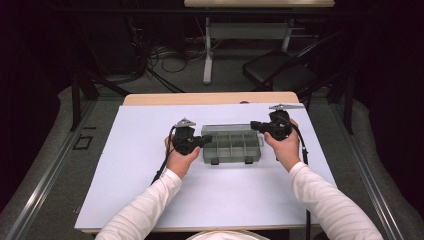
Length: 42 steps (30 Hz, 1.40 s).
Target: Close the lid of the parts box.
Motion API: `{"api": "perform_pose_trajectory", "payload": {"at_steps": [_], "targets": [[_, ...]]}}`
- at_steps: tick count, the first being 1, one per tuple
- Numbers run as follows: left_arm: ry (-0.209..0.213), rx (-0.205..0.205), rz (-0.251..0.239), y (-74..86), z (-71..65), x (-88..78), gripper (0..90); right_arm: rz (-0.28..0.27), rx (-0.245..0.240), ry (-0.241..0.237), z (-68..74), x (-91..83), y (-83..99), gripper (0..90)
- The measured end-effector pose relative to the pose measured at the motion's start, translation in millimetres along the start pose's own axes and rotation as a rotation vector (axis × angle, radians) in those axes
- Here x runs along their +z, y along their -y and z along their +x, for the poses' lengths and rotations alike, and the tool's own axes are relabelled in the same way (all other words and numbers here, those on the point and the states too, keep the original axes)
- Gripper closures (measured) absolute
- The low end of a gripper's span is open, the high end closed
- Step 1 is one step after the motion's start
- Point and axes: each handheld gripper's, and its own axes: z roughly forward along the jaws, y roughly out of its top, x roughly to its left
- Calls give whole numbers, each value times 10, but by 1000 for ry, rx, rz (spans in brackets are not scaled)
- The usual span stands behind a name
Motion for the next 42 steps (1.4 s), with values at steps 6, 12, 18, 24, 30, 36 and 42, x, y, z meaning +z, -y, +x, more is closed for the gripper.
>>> {"api": "perform_pose_trajectory", "payload": {"at_steps": [6,12,18,24,30,36,42], "targets": [[4,3,-2,164,2,6,900,-37,-32,12,47,-26,155,900],[15,1,-4,273,20,-13,900,-38,-37,12,75,-24,304,900],[16,10,3,328,3,-19,900,-64,-7,-1,69,-52,398,900],[18,39,5,348,-58,-40,900,-77,-10,7,74,-84,422,900],[11,39,10,381,-62,-43,900,-64,1,-1,76,-64,460,900],[5,23,18,418,-34,-80,900,-58,5,-12,67,-55,475,900],[6,15,9,453,-40,-165,899,-50,21,-29,44,-46,508,900]]}}
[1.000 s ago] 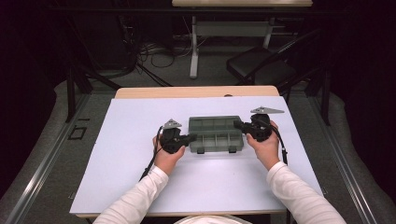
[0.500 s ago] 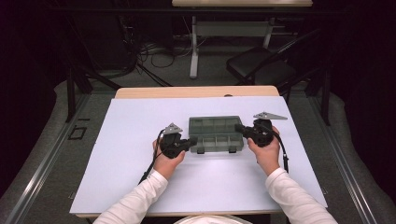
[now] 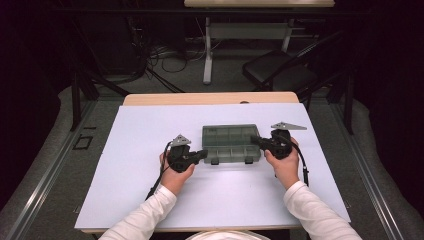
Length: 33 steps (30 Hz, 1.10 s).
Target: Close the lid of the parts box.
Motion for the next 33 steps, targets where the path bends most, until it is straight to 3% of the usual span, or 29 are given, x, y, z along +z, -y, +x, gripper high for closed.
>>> {"api": "perform_pose_trajectory", "payload": {"at_steps": [8,14,21,33], "targets": [[13,-5,3,61,-45,-110,899,21,15,-5,-19,26,48,900],[10,-22,-28,25,-21,-146,896,36,16,-1,-36,38,81,900],[-1,-14,-44,-48,-10,-172,897,52,30,1,-60,54,127,900],[3,-26,-32,-169,-3,-48,900,74,31,20,-79,85,197,900]]}}
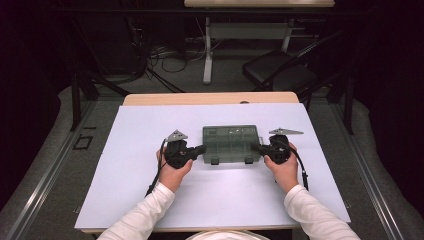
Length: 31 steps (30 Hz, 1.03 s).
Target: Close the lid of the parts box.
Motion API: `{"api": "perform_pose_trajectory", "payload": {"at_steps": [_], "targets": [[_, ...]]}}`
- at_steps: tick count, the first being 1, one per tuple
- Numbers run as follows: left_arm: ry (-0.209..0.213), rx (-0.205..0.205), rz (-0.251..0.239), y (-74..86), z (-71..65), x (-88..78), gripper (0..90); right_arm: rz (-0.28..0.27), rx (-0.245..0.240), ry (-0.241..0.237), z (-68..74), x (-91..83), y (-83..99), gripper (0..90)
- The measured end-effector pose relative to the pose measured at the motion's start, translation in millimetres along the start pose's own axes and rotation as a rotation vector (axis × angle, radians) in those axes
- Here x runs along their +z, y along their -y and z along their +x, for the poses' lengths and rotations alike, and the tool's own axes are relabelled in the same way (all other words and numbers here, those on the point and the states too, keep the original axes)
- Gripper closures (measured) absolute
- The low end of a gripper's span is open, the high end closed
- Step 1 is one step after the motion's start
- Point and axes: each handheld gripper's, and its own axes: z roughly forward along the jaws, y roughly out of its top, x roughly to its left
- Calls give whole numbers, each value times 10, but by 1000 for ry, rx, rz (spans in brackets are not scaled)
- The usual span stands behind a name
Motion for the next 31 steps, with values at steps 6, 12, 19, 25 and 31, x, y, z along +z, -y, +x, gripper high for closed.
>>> {"api": "perform_pose_trajectory", "payload": {"at_steps": [6,12,19,25,31], "targets": [[-21,24,59,51,-3,184,900,2,1,1,-13,1,20,900],[-33,36,85,103,8,259,900,11,-2,8,-23,11,36,900],[-32,32,90,105,7,237,896,5,-13,16,-9,10,41,900],[-61,66,50,99,14,131,694,-35,-48,24,29,-44,20,700],[-116,140,1,59,40,-19,426,-92,-146,84,108,-78,-10,482]]}}
